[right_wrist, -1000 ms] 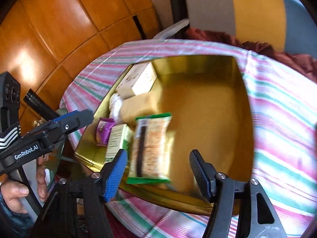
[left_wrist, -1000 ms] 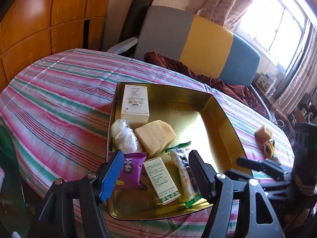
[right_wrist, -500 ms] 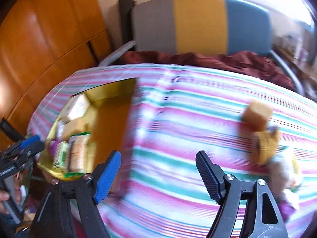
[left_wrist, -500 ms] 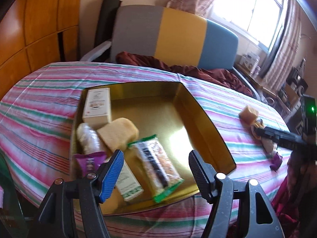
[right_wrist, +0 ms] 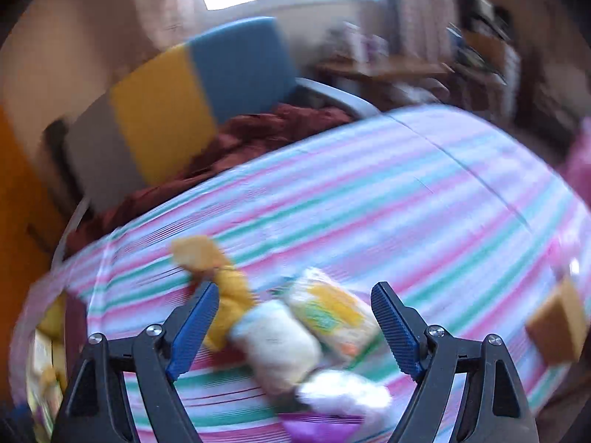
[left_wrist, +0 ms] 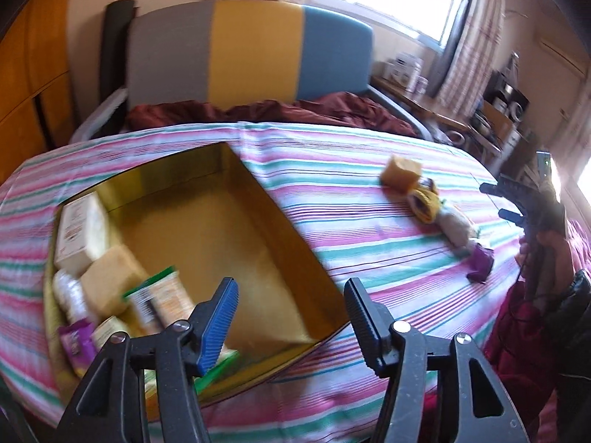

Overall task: Organize objects
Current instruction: 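Grasp a second yellow sponge with the left gripper while the right gripper moves to the yellow knit sock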

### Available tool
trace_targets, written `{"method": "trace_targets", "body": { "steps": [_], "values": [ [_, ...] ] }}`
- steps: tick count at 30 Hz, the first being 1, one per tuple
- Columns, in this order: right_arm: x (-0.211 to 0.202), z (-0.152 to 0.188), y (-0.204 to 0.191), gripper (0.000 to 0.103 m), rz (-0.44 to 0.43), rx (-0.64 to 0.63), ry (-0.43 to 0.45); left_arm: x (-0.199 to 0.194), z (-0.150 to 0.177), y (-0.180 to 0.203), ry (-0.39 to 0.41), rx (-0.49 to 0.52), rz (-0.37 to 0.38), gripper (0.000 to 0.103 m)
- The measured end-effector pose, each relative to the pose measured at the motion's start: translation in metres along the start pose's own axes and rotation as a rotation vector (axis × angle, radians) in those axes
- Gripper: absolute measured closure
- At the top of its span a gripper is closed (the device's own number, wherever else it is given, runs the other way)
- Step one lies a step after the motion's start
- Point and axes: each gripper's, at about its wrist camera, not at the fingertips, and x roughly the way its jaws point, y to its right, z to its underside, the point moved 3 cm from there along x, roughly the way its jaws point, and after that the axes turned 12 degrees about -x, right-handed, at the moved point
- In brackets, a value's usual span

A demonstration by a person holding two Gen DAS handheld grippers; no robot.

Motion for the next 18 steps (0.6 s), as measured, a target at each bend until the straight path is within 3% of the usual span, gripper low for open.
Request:
{"method": "trace_targets", "body": {
  "steps": [3, 9, 12, 18],
  "values": [
    [-0.003, -0.004, 0.023, 0.018, -0.02, 0.115, 0.022, 0.017, -0.006, 0.026, -0.032, 0.03, 0.028, 0.043],
    [0.0, -0.006, 0.026, 0.017, -0.037, 0.141, 0.007, 0.048, -0.022, 0.073, -0.078, 0.077, 0.06, 0.042],
    [-0.003, -0.007, 0.025, 0.017, -0.051, 0.147, 0.019, 0.066, -0.034, 0.093, -0.101, 0.08, 0.08, 0.033],
    [-0.014, -0.004, 0.053, 0.014, -0.066, 0.293, 0.069, 0.099, -0.054, 0.133, -0.117, 0.131, 0.093, 0.022]
  ]
}}
